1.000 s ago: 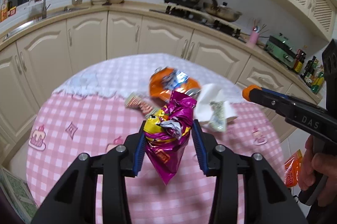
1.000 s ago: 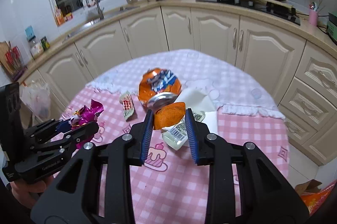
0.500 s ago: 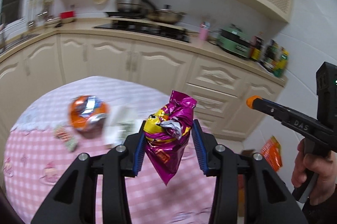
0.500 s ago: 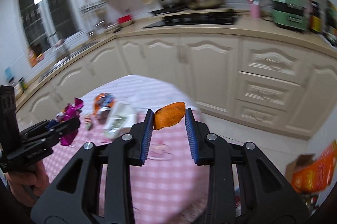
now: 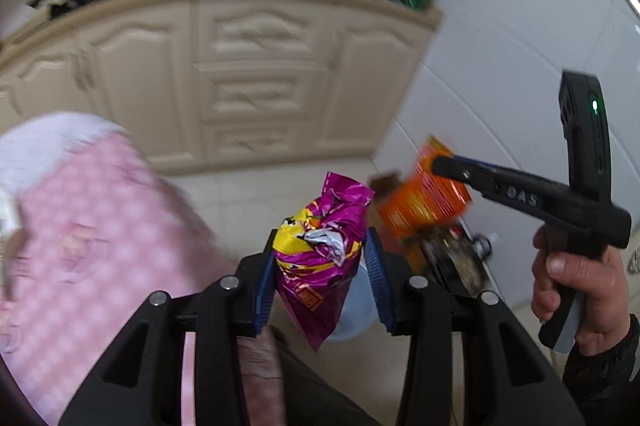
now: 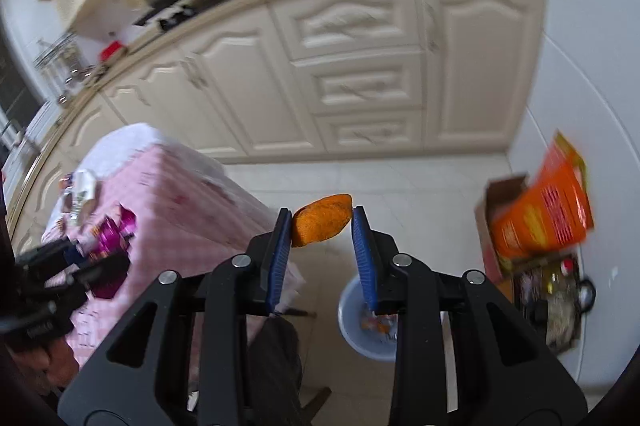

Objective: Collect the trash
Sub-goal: 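Carry the magenta wrapper and orange peel over the blue bin and release both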

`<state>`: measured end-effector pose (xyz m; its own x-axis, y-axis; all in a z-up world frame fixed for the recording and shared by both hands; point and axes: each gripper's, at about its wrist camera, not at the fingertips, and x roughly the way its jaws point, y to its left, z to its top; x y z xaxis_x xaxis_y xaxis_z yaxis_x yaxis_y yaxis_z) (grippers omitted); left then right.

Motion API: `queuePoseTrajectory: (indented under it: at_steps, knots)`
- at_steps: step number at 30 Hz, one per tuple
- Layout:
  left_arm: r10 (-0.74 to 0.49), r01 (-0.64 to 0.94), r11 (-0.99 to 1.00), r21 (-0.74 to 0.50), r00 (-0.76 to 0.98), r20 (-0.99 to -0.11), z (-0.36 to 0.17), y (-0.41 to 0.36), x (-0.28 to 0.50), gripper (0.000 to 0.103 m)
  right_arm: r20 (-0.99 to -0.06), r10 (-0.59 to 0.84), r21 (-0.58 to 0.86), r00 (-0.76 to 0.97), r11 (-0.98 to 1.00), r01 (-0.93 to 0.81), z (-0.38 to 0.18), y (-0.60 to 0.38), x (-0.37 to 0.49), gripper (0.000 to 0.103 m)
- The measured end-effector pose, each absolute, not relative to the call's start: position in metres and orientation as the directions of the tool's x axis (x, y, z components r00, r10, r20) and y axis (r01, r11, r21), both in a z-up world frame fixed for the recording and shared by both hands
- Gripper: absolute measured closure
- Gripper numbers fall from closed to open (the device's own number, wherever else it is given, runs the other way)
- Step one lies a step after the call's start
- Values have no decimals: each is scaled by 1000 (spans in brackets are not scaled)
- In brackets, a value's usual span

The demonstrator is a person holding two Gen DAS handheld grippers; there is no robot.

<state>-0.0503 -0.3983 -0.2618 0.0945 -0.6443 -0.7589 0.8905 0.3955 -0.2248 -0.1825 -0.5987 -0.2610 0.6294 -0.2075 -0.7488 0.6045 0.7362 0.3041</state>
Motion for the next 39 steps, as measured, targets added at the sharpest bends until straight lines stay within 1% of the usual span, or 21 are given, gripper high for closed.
queuePoseTrajectory:
  at_steps: [3,9,13,19,21,22,23,24,25,26,27,29,31,32,39]
  knots:
    - [-594,902,364,-232,33,-803,-292,-429,-65,63,-767,-191,329,613,703,631,-281,-611,-196,72]
    - [-512,905,340,-256,-50,-858,-337,-474,-75,63,-798,-146,368,584,649,666,-314,-635,-201,72]
    - [-465,900,341,-272,-90,-881,-361,-500,-76,63,-815,-122,385,566,616,687,-337,-649,-206,72]
    - [-424,890,348,-295,-131,-896,-385,-520,-78,63,-840,-79,398,536,583,709,-369,-662,-209,72]
    - [-421,887,349,-302,-140,-896,-389,-526,-74,62,-847,-63,403,528,572,714,-376,-664,-210,70]
    - [-419,887,351,-299,-137,-898,-390,-530,-74,60,-847,-58,407,528,566,717,-378,-665,-210,64]
    - [-410,888,355,-293,-134,-902,-394,-534,-72,55,-848,-60,410,527,555,724,-380,-667,-212,42]
    - [-401,885,362,-292,-135,-906,-397,-538,-71,31,-847,-70,411,527,542,733,-380,-669,-215,35]
    - [-398,879,376,-294,-133,-908,-400,-539,-68,18,-846,-74,414,527,532,739,-381,-671,-216,30]
    - [-401,871,396,-290,-120,-908,-400,-538,-64,15,-846,-72,419,529,523,742,-382,-673,-218,27]
    - [-401,867,408,-285,-111,-910,-400,-538,-62,15,-845,-73,422,529,517,745,-382,-675,-220,25]
    - [-376,861,429,-274,-105,-920,-401,-537,-57,15,-848,-92,411,522,507,758,-381,-677,-223,13]
    - [-363,858,445,-258,-90,-927,-400,-535,-54,15,-853,-103,398,511,503,767,-380,-679,-226,7]
    - [-365,858,449,-250,-79,-928,-397,-532,-53,15,-859,-109,388,500,501,774,-380,-680,-226,6]
    - [-398,866,460,-198,1,-917,-367,-516,-46,15,-868,-130,359,479,503,786,-371,-672,-222,6]
